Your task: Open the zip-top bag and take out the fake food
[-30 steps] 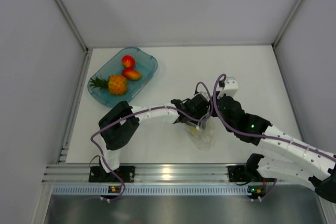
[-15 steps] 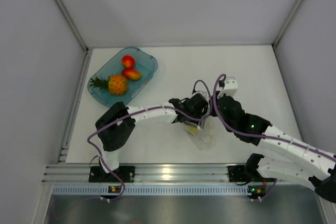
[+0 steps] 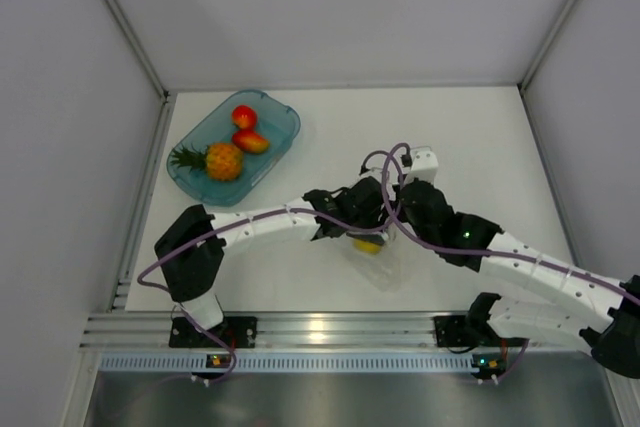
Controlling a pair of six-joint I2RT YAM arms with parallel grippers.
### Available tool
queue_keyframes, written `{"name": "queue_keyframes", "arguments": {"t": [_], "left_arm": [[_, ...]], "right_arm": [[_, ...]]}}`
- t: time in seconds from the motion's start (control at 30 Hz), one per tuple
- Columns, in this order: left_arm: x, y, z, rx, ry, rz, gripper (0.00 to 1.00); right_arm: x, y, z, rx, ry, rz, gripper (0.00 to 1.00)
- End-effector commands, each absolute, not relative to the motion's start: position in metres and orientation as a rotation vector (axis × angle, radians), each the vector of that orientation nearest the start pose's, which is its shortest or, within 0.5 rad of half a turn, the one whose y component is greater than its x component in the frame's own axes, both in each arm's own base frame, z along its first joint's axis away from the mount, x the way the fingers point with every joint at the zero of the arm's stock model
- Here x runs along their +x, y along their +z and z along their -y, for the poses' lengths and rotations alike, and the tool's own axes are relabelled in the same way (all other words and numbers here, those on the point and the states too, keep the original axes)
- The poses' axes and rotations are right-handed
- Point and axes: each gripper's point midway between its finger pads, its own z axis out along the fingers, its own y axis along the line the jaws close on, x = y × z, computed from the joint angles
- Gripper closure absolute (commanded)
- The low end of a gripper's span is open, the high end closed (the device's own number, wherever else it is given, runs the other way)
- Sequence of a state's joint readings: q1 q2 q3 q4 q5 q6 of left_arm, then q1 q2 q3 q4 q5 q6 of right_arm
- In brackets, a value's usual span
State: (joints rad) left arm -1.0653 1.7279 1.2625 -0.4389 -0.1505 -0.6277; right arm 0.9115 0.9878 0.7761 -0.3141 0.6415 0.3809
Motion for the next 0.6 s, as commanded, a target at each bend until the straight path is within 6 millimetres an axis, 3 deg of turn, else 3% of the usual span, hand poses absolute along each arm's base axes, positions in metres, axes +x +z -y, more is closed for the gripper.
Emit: {"name": "queue_keyframes", "arguments": {"t": [0.0, 0.3, 0.57], "left_arm": [[0.218, 0.137, 0.385, 0.446, -0.62, -2.383, 1.0], [0.229, 0.166, 0.373, 0.347, -0.609, -2.289, 1.0], [0.247, 0.212, 0.363, 0.211, -0.633, -2.136, 1.0]], "right_arm": [[0.272, 0.227, -0.188, -0.106, 0.183, -1.901, 1.0], [0.273, 0.217, -0.19, -0.112, 0.168, -1.923, 1.0], [0.27, 0.213, -0.193, -0.109, 0.205, -1.928, 1.0]]}}
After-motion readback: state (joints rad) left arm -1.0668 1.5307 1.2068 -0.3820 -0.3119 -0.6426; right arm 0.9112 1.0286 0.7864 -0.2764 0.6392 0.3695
